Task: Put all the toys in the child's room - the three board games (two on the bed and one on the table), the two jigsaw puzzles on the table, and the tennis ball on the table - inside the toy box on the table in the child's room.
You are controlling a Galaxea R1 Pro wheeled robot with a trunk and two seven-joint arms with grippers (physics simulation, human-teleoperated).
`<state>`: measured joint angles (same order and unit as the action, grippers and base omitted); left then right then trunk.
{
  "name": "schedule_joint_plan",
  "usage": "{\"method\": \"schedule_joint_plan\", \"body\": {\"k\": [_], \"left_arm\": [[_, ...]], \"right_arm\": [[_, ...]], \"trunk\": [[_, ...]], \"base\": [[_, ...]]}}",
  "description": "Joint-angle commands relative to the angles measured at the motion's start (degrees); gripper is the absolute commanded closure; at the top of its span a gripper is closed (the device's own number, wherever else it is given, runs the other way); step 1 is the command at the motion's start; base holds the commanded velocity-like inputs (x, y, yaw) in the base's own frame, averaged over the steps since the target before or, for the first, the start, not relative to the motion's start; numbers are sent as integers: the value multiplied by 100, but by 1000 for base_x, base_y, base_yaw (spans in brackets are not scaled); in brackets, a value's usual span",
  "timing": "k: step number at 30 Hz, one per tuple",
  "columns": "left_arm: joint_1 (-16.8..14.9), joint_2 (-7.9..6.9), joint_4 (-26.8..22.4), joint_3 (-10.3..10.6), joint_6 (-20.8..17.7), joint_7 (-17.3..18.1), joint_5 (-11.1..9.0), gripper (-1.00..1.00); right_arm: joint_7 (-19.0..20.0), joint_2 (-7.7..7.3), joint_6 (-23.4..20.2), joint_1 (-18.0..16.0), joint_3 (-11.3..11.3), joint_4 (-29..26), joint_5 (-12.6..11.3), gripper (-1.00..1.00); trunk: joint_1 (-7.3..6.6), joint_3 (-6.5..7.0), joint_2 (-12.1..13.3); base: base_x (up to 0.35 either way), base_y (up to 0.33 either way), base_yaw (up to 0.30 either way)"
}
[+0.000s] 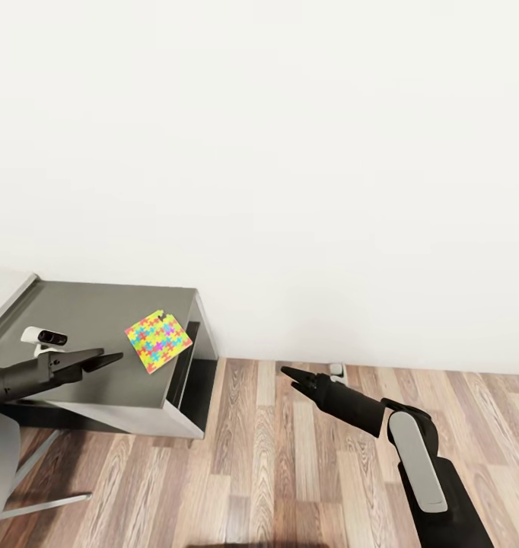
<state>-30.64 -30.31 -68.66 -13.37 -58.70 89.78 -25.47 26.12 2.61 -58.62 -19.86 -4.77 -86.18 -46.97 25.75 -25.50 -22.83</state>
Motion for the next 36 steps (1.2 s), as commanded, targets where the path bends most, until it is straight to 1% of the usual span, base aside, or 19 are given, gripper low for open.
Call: {"method": "schedule_joint_plan", "body": {"k": [1,4,6,10,17,23,36], "left_arm": [[-3,-2,0,8,-62,22,-3,-100],[-3,20,1,21,-61,22,8,-100],[-3,66,-2,23,-57,22,14,-100],[-3,103,-6,14,-54,22,23,-100],[-3,112,-7,16,-47,22,28,-100],[-3,113,-7,4,-50,22,-4,-100],[-3,121,-42,26,-54,22,-11,-100]], "right_arm": [[51,5,-33,-5,-19,-5,48,-100],[84,3,-35,-8,-38,-10,42,-100],[136,3,-39,-9,-99,-12,41,-100],[173,3,-46,-9,-191,-12,40,-100],[186,-3,-55,-10,-231,1,39,-100],[295,-6,-54,-10,-295,3,42,-100],[322,2,-53,-10,-305,-4,39,-100]], "trunk": [[3,1,-9],[3,30,-9],[3,49,-9],[3,87,-9],[3,153,-9],[3,211,-9],[3,334,-9]], "base": [[0,0,0],[0,0,0],[0,0,0],[0,0,0],[0,0,0],[0,0,0],[0,0,0]]}}
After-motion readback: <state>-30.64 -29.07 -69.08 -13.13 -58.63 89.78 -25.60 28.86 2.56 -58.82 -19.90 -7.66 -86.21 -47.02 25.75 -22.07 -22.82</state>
